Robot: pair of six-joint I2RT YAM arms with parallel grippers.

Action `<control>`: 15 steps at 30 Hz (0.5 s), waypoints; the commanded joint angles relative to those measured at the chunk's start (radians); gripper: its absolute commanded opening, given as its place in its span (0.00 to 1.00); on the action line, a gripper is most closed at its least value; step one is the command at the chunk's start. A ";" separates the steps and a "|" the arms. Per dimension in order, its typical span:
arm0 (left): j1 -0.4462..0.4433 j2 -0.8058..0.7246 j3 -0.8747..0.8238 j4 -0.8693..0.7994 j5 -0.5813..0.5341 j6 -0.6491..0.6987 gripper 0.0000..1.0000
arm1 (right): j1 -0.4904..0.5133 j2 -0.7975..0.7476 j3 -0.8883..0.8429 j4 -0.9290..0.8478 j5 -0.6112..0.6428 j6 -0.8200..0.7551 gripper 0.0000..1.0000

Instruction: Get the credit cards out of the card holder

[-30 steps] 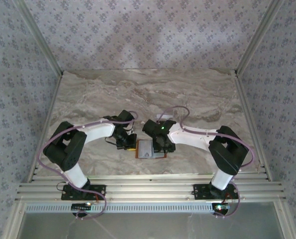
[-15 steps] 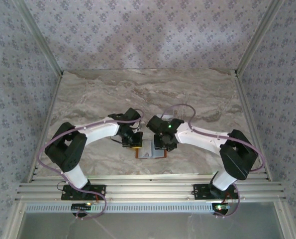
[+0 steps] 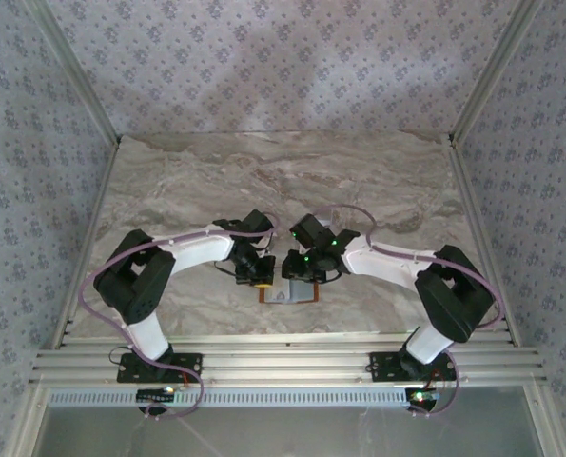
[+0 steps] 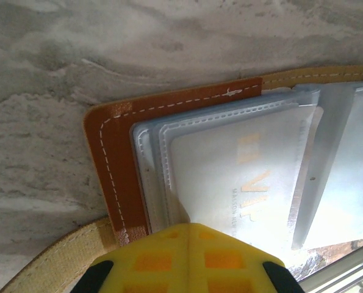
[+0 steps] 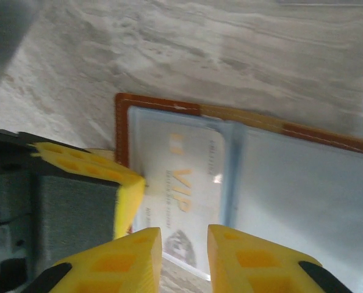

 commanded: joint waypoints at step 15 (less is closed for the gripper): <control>-0.007 0.033 -0.002 -0.038 -0.052 0.012 0.05 | 0.000 0.090 -0.036 0.064 -0.024 0.012 0.25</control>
